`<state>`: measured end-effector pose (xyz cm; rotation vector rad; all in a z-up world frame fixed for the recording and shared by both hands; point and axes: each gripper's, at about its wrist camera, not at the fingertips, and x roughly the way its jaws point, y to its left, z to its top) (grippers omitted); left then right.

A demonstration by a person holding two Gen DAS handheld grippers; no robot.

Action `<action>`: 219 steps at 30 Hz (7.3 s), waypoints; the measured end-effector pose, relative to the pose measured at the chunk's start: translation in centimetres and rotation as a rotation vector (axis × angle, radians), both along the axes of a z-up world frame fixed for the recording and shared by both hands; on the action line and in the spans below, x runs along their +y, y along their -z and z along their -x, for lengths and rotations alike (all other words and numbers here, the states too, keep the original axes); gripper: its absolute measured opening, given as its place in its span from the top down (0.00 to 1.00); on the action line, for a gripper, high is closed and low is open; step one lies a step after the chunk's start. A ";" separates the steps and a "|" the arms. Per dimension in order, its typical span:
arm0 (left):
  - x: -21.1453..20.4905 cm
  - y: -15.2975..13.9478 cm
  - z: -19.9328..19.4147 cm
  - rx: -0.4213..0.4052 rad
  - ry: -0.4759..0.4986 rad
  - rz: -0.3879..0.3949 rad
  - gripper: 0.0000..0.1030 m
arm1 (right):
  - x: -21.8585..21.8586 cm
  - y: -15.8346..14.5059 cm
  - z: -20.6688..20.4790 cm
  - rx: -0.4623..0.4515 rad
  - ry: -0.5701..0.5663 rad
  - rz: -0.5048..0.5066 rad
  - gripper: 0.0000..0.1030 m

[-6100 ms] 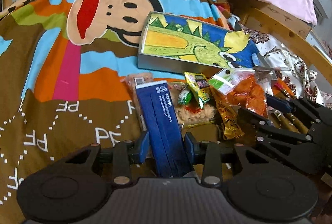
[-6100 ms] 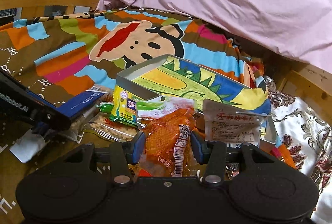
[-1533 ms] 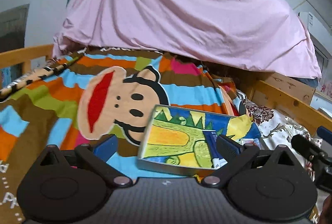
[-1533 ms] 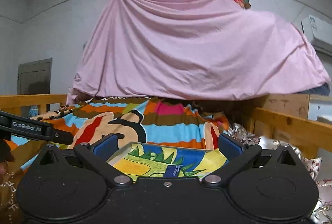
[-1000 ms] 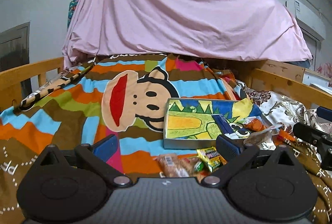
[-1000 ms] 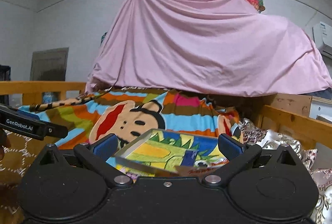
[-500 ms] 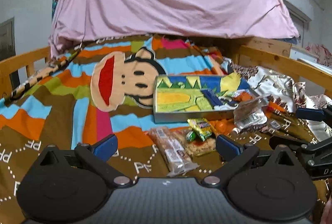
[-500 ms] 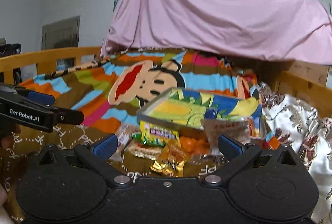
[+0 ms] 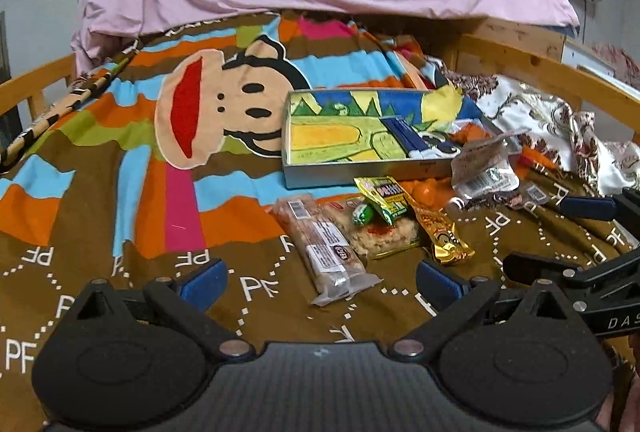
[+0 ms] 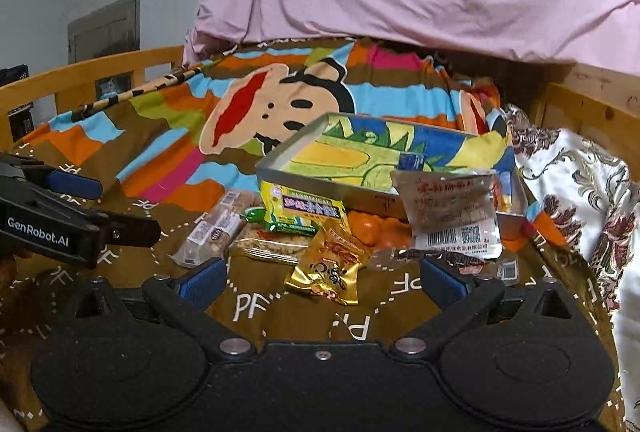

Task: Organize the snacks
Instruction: 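Withdraw both open tools from the tray back toward the snack pile, then grasp the clear-wrapped granola bar with left tool while right tool grasps the gold pouch, then lift the granola bar with left tool while right tool lifts the gold pouch, then lower the granola bar into the tin tray with left tool while right tool drops the gold pouch there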

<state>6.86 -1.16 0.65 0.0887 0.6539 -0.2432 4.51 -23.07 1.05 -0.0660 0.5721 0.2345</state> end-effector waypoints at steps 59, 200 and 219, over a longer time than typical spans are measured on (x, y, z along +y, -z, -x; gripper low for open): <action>0.8 4.5 -6.0 0.221 -0.007 0.134 0.56 | -0.3 5.0 -9.1 0.318 -0.136 -0.065 0.35; -15.5 1.7 -26.9 0.191 -0.019 0.473 0.57 | -13.7 0.4 -22.5 -0.162 0.209 0.015 0.45; -18.5 3.6 -28.3 0.293 0.006 0.238 0.57 | -13.3 4.4 -24.7 0.003 0.201 0.002 0.45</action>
